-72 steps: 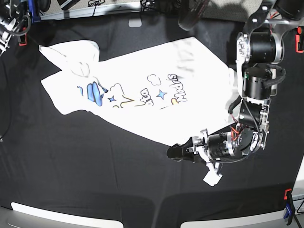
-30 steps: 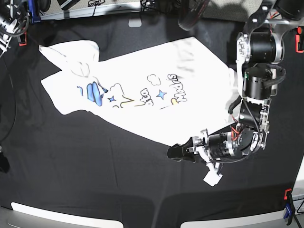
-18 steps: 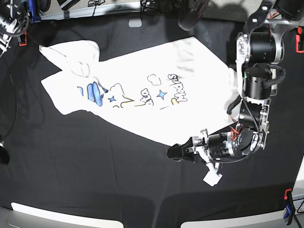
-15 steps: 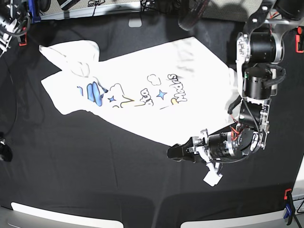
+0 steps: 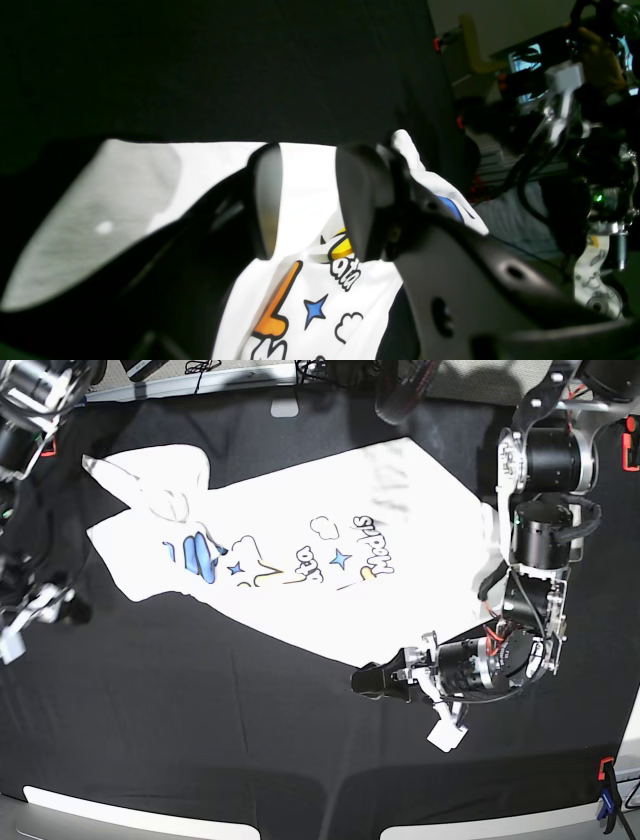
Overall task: Layout the t-shirt on the table in an organized manner, then fold the t-shirt properly
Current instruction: 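Grasp the shirt edge near the collar with the right gripper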
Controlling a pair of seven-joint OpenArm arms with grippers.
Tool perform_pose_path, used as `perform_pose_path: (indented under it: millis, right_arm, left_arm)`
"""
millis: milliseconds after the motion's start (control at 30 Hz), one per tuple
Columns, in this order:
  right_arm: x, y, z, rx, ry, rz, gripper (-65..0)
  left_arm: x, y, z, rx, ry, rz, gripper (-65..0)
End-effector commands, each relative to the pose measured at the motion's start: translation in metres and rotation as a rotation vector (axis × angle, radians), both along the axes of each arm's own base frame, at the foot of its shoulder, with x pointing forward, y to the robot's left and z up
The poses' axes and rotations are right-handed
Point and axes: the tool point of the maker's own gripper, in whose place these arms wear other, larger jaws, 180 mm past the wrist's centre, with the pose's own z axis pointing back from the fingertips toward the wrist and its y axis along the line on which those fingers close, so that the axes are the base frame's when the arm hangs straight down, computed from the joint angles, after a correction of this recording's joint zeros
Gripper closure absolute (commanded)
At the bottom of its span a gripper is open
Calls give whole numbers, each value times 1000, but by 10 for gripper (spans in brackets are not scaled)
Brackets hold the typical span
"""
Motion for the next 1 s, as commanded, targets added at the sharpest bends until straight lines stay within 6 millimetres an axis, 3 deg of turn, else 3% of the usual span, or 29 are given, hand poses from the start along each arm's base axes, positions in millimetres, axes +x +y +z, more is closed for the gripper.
perform_pose_path:
  millis: [0,133,300,467,967]
  right_arm:
    - [8,-6,19,-13,-62,-1,-375]
    - [-7,-1,-2,-5,-9,0,-375]
    - [-28,-15,-27,-96,44,-24,-375]
    - [-45,-13,-42,-90,84,-24,-375]
    - [-43,53,-73,51,83,22,-375]
  left_arm:
    - [13,0,24,-30,-63,8,-222]
    - [13,0,24,-30,-63,8,-222]
    - [13,0,24,-30,-63,8,-222]
    - [14,0,24,-31,-63,9,-222]
    - [13,0,24,-30,-63,8,-222]
